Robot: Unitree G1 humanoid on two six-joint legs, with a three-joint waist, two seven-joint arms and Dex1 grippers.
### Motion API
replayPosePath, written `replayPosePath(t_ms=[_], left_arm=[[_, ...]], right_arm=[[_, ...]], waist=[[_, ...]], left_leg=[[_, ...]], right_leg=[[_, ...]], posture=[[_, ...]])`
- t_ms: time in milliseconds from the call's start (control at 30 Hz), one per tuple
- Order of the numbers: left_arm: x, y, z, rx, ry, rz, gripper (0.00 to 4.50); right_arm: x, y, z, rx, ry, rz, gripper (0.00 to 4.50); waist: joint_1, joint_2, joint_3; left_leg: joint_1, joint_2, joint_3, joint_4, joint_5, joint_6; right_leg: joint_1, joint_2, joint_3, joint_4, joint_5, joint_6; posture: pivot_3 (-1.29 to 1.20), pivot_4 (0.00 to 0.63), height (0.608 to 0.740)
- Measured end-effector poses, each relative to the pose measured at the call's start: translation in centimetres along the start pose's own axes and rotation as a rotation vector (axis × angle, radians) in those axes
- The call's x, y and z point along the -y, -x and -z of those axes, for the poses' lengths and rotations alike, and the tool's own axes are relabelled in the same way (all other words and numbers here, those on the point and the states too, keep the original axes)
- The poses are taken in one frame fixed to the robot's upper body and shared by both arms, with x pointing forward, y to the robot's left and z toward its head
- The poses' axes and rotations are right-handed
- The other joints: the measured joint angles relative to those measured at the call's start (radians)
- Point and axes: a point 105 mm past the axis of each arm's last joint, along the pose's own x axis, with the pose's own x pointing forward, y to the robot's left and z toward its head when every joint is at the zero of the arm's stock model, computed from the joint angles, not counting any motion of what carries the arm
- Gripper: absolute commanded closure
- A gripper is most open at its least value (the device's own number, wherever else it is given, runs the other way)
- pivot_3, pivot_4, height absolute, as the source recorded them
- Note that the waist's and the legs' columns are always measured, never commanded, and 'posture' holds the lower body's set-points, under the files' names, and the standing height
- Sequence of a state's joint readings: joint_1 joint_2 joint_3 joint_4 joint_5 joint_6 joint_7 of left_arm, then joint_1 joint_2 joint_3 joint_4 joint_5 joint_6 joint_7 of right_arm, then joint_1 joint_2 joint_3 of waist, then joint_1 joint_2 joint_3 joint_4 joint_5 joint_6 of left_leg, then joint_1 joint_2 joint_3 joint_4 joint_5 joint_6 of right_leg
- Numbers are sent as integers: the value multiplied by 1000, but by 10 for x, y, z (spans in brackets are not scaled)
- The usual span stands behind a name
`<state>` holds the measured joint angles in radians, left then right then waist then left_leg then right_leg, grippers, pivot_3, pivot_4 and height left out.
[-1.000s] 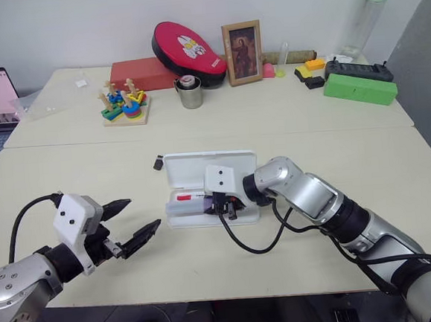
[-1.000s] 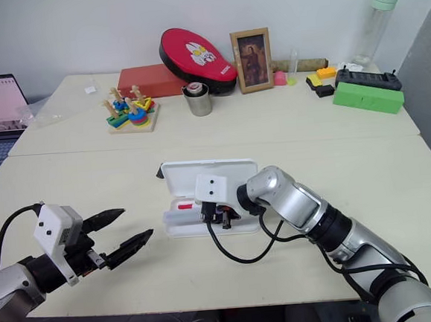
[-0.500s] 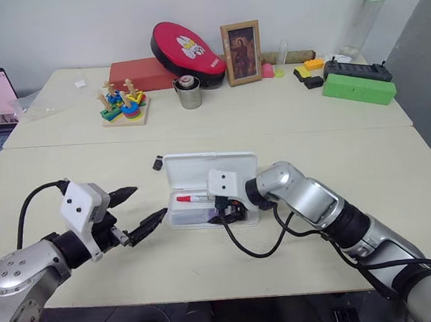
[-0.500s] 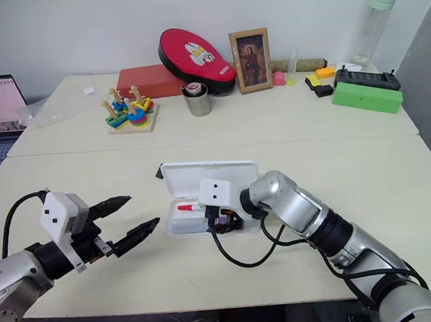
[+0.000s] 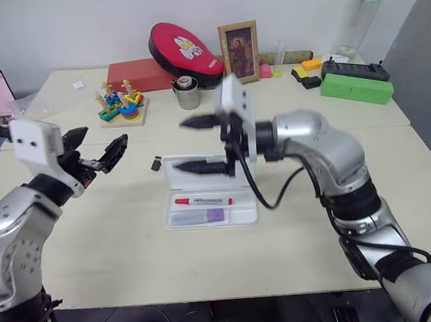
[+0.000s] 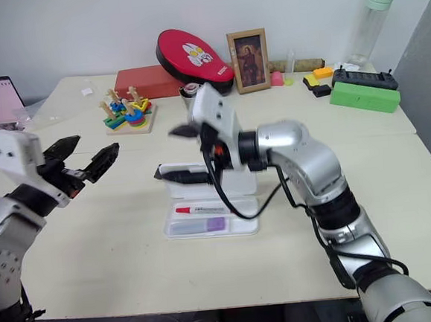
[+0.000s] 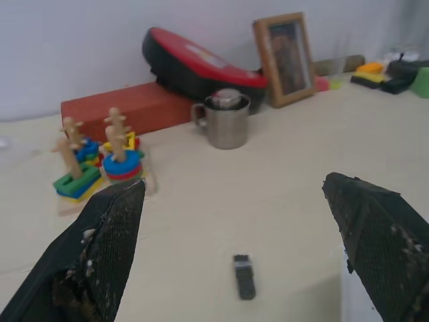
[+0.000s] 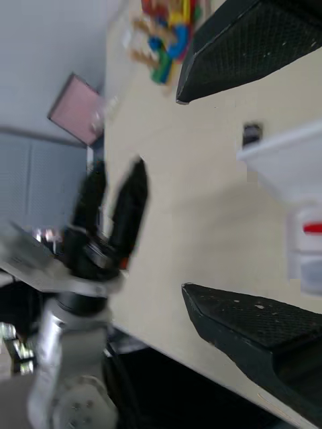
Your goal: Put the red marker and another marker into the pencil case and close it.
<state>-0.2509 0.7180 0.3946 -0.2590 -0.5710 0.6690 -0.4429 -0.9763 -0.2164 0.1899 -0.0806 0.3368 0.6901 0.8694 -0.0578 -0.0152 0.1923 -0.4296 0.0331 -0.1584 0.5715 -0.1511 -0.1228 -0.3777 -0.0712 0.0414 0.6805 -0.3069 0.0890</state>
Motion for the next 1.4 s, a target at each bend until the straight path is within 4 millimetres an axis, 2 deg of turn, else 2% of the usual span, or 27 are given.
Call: replayPosePath(t_ms=[133,233,433,600,633,1300,1400], left_arm=[[-12,-17,39,-145,39,-34,0],[-11,-34,48,-177,42,-15,0],[9,-67,69,-220,51,76,0],[24,-78,90,-280,61,132,0],[26,-79,94,-295,55,134,183],[22,-85,95,-306,51,78,3798],[22,-85,94,-292,55,68,4042]], right_arm=[[17,1,5,-12,-28,95,14],[25,4,8,-24,-25,140,14],[29,5,7,-21,-15,173,14],[30,6,6,-24,-8,190,14],[31,8,6,-24,-2,201,4],[34,11,4,-26,5,229,0],[34,15,7,-32,2,222,0]], waist=[[0,0,0],[2,0,0],[2,0,0],[-7,0,0],[-7,0,0],[0,0,0],[1,0,0]], left_leg=[[-1,0,0,-1,0,0],[-1,0,0,-1,0,0],[-1,0,-1,-1,0,0],[-1,0,0,0,0,0],[-1,0,0,0,0,0],[-1,0,0,0,0,0],[-1,0,0,0,0,0]], right_leg=[[-2,0,0,0,0,0],[-2,0,0,1,0,0],[-2,0,-1,1,0,0],[-2,0,0,2,0,0],[-2,0,0,2,0,0],[-1,0,-1,2,0,0],[-1,0,-1,2,0,0]], posture=[[0,150,740],[0,150,740],[0,150,740],[0,150,740],[0,150,740],[0,150,740],[0,150,740]])
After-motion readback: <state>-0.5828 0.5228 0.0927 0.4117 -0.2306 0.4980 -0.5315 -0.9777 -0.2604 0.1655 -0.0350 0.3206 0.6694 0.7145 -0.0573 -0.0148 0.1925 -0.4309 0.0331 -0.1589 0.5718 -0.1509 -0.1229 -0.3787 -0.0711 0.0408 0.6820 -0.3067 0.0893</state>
